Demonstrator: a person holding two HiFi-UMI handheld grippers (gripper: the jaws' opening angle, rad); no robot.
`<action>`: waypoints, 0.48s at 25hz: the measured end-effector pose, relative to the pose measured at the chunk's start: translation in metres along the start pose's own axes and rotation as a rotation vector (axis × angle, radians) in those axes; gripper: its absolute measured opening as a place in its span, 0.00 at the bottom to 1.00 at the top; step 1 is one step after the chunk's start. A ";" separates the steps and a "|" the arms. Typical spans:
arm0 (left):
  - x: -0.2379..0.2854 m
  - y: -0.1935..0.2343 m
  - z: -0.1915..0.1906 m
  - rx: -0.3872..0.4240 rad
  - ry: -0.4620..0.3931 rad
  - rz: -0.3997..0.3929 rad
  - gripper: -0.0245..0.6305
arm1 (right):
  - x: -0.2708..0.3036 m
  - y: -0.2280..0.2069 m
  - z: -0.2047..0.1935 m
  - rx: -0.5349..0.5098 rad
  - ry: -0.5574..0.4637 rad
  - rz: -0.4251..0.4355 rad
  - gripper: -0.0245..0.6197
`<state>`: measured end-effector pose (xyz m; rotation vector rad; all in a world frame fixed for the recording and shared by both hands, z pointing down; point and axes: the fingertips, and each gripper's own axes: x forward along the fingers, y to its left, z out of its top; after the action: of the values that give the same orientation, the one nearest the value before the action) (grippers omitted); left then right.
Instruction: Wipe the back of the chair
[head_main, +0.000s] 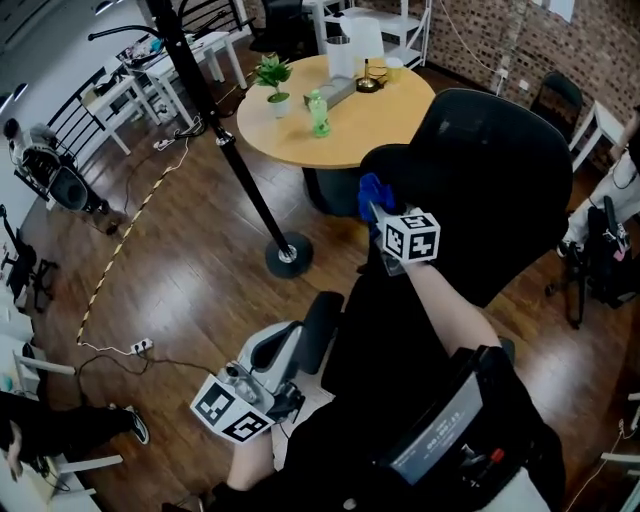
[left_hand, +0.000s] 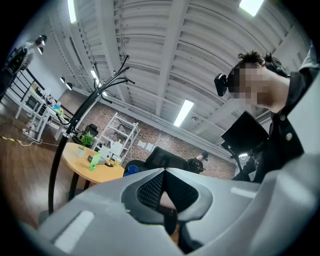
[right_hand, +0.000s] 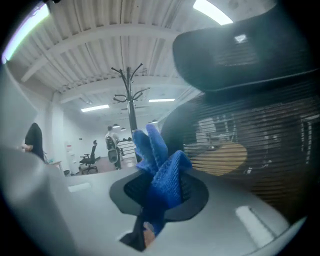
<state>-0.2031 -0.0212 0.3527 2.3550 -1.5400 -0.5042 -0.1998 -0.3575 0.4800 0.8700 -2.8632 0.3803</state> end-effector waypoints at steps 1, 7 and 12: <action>-0.002 0.003 0.001 0.001 -0.003 0.013 0.04 | 0.008 0.012 -0.003 -0.004 0.014 0.033 0.12; -0.005 0.005 0.002 0.008 -0.015 0.023 0.04 | 0.012 0.065 -0.004 -0.016 -0.026 0.267 0.12; 0.009 0.003 -0.006 0.003 0.013 -0.008 0.04 | -0.004 -0.013 -0.040 0.038 0.045 0.022 0.12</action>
<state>-0.1994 -0.0301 0.3579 2.3623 -1.5273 -0.4874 -0.1872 -0.3552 0.5204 0.8256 -2.8350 0.4520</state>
